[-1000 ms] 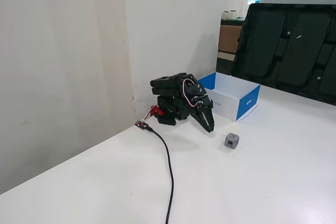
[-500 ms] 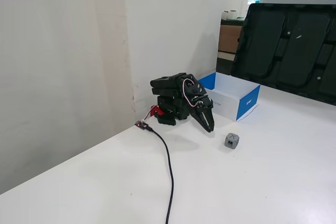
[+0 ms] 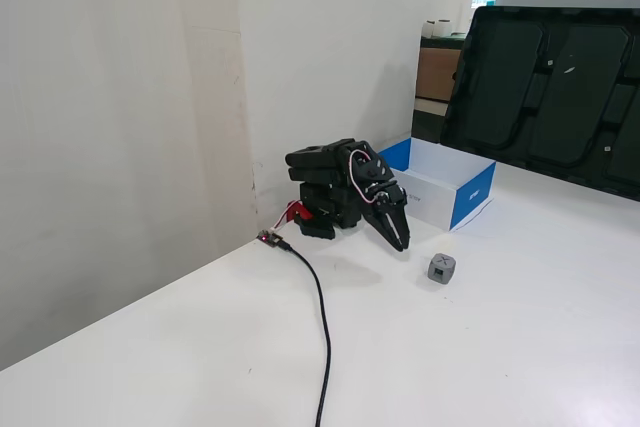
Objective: Pick the gray block and keep it in the box.
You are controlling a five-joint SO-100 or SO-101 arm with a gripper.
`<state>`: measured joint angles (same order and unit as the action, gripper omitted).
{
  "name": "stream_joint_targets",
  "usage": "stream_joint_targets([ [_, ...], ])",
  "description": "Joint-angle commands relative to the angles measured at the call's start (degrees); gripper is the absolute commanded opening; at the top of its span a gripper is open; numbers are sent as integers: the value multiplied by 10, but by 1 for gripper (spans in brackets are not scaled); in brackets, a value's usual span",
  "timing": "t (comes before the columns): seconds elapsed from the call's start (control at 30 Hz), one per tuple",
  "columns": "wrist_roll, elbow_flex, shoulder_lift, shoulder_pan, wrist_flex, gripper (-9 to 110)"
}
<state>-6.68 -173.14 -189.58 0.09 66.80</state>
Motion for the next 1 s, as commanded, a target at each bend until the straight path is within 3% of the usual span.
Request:
stream_joint_targets([
  [0.0,2,-4,-69,-4,1,0],
  [0.6,10,31,-54,-16,-11,0],
  [0.97,3,184,227,-43,-63,0],
])
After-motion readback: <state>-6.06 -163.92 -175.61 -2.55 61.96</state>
